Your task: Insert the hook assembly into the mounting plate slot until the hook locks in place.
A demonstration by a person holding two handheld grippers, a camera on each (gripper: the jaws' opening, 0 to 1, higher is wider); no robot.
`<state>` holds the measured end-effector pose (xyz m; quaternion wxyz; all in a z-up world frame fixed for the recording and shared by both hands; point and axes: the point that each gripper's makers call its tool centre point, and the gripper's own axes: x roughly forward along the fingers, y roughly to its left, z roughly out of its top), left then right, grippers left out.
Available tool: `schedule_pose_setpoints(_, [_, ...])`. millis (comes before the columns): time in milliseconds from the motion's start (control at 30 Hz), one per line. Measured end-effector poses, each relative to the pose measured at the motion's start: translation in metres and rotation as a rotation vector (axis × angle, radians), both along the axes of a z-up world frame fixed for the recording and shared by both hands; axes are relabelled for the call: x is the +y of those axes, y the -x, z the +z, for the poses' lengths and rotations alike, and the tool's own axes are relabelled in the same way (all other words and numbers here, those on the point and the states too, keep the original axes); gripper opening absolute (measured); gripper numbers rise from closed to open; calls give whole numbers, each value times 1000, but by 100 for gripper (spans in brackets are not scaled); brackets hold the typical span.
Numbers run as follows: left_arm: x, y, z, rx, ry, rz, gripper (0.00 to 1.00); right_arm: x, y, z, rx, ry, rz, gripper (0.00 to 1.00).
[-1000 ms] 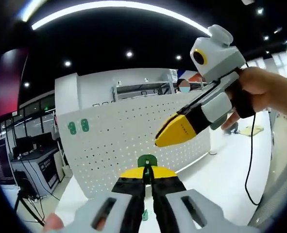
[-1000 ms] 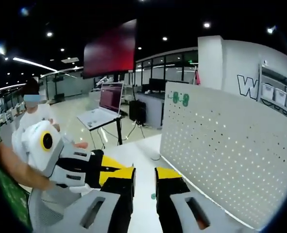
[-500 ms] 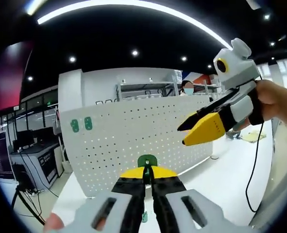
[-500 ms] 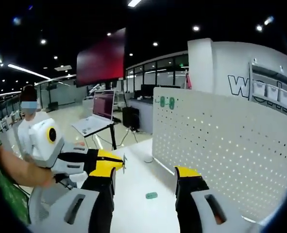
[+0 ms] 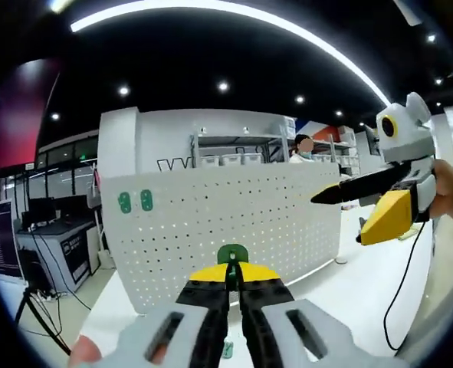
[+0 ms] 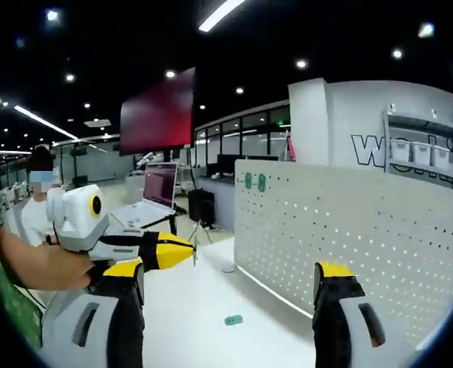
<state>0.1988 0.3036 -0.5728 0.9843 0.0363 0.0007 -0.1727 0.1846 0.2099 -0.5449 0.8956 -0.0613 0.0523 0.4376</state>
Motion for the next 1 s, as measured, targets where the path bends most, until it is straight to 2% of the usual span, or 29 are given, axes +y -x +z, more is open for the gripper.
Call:
schedule_pose_setpoints(100, [3,-4,5,1,17,8,3,-4,3,4,-40,5,-14,99])
schedule_pose_setpoints(600, [22,-47,58,-83,50,81,4,-21,2,7,-37,-55,-31,99])
schedule_pose_setpoints(1000, [26,-91,76,-132,33,107,4,-32,-13,7,-36,-72,-53,98])
